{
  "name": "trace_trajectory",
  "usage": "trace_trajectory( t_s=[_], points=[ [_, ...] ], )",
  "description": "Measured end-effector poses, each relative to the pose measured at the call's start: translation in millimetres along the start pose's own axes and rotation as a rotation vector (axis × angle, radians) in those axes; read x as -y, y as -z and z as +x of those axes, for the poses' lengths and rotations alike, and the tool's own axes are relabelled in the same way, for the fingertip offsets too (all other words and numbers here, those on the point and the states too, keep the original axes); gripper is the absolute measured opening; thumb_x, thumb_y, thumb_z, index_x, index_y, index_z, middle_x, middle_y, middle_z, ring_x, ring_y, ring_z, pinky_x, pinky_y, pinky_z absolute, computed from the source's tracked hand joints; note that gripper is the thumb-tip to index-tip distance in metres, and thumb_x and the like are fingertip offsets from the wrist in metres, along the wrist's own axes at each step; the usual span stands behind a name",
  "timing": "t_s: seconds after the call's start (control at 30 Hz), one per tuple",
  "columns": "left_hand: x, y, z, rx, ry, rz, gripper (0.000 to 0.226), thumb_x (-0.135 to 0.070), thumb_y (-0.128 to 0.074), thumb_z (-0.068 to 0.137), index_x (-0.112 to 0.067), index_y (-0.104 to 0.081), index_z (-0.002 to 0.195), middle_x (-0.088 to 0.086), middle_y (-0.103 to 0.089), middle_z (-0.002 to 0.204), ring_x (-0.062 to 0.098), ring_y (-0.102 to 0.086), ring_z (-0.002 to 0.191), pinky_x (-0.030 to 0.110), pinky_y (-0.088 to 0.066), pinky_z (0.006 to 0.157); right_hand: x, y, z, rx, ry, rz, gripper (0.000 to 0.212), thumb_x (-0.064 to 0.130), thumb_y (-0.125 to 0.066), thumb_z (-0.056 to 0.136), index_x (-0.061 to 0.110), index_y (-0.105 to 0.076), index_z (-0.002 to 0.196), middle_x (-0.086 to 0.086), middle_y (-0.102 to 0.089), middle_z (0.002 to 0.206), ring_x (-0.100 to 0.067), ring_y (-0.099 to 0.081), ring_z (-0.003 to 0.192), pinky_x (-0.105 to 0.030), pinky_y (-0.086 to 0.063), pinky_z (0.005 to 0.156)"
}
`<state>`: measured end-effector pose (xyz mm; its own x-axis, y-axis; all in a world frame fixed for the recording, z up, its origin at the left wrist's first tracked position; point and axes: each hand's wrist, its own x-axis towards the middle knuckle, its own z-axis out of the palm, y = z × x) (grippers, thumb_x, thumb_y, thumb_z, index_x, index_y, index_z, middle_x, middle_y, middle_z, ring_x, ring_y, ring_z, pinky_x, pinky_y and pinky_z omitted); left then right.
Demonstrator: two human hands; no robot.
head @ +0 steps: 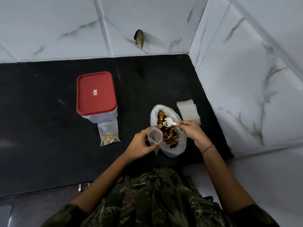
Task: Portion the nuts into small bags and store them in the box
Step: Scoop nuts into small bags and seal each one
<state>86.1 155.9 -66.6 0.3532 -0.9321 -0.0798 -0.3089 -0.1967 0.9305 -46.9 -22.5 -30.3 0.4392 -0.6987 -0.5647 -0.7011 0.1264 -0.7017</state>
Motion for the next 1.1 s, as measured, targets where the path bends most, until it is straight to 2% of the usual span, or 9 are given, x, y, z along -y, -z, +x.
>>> trace_trajectory(
  t_s=[0.1, 0.23, 0.33, 0.5, 0.57, 0.67, 0.73, 0.93, 1.1],
  points=[
    [-2, 2, -4, -0.007, 0.006, -0.058, 0.063, -0.046, -0.073, 0.074, -0.020, -0.053, 0.128, -0.008, -0.064, 0.118, 0.006, -0.060, 0.111, 0.035, -0.052, 0.094, -3, 5, -4, -0.018, -0.012, 0.083, 0.030, 0.021, -0.054, 0.095, 0.008, -0.062, 0.121, 0.004, -0.059, 0.084, -0.001, -0.049, 0.072, -0.015, -0.036, 0.058],
    [-2, 4, -6, -0.024, -0.001, -0.066, 0.059, -0.047, -0.073, 0.074, -0.024, -0.054, 0.124, -0.009, -0.064, 0.117, 0.005, -0.060, 0.111, 0.036, -0.053, 0.094, -7, 7, -7, -0.031, -0.061, 0.199, 0.026, 0.021, -0.055, 0.095, 0.008, -0.064, 0.116, 0.006, -0.050, 0.068, -0.004, -0.044, 0.063, -0.015, -0.033, 0.052],
    [-3, 8, -7, -0.070, -0.033, 0.001, 0.053, -0.046, -0.071, 0.076, -0.020, -0.058, 0.120, -0.009, -0.064, 0.112, 0.008, -0.059, 0.108, 0.039, -0.052, 0.090, -4, 5, -12, -0.004, -0.088, 0.295, 0.027, 0.021, -0.057, 0.094, 0.007, -0.064, 0.116, 0.004, -0.046, 0.062, -0.004, -0.039, 0.055, -0.010, -0.032, 0.037],
    [-2, 14, -4, -0.213, -0.058, 0.187, 0.051, -0.049, -0.066, 0.073, -0.023, -0.059, 0.116, -0.011, -0.062, 0.107, 0.006, -0.055, 0.102, 0.036, -0.051, 0.085, 17, 3, -39, 0.051, 0.024, 0.345, 0.026, 0.022, -0.059, 0.092, 0.008, -0.065, 0.113, 0.007, -0.046, 0.060, -0.002, -0.040, 0.052, -0.009, -0.032, 0.040],
    [-1, 17, 0, -0.222, -0.069, 0.212, 0.046, -0.045, -0.068, 0.074, -0.025, -0.058, 0.115, -0.012, -0.061, 0.105, 0.006, -0.056, 0.099, 0.038, -0.052, 0.081, 30, -2, -54, 0.082, 0.089, 0.313, 0.023, 0.024, -0.059, 0.091, 0.012, -0.067, 0.109, 0.011, -0.051, 0.064, -0.001, -0.046, 0.059, -0.010, -0.037, 0.050],
    [-2, 21, 4, -0.230, -0.090, 0.186, 0.038, -0.040, -0.069, 0.075, -0.024, -0.057, 0.108, -0.010, -0.063, 0.098, 0.009, -0.060, 0.092, 0.042, -0.052, 0.075, 44, -10, -71, 0.105, 0.216, 0.188, 0.015, 0.026, -0.058, 0.091, 0.022, -0.069, 0.101, 0.013, -0.063, 0.084, -0.001, -0.057, 0.085, -0.020, -0.044, 0.079],
    [-5, 23, 5, -0.256, -0.096, 0.171, 0.037, -0.040, -0.069, 0.075, -0.023, -0.056, 0.105, -0.010, -0.063, 0.094, 0.009, -0.062, 0.088, 0.042, -0.053, 0.072, 47, -16, -75, 0.066, 0.302, 0.038, 0.018, 0.028, -0.058, 0.092, 0.022, -0.069, 0.104, 0.009, -0.066, 0.098, -0.005, -0.058, 0.097, -0.022, -0.044, 0.086],
    [-6, 28, 7, -0.259, -0.055, 0.117, 0.038, -0.044, -0.068, 0.075, -0.026, -0.052, 0.104, -0.011, -0.066, 0.092, 0.006, -0.065, 0.086, 0.042, -0.055, 0.071, 48, -38, -84, -0.234, 0.626, -0.449, 0.024, 0.031, -0.055, 0.094, 0.021, -0.068, 0.110, 0.004, -0.065, 0.105, -0.005, -0.055, 0.093, -0.016, -0.040, 0.079],
    [-11, 28, 5, -0.276, -0.047, 0.100, 0.044, -0.048, -0.060, 0.073, -0.021, -0.045, 0.104, -0.007, -0.064, 0.086, 0.008, -0.064, 0.076, 0.039, -0.054, 0.065, 38, -60, -86, -0.427, 0.924, -0.833, 0.024, 0.026, -0.062, 0.085, 0.021, -0.071, 0.106, 0.000, -0.060, 0.089, -0.018, -0.053, 0.083, -0.028, -0.050, 0.066]
  ],
)
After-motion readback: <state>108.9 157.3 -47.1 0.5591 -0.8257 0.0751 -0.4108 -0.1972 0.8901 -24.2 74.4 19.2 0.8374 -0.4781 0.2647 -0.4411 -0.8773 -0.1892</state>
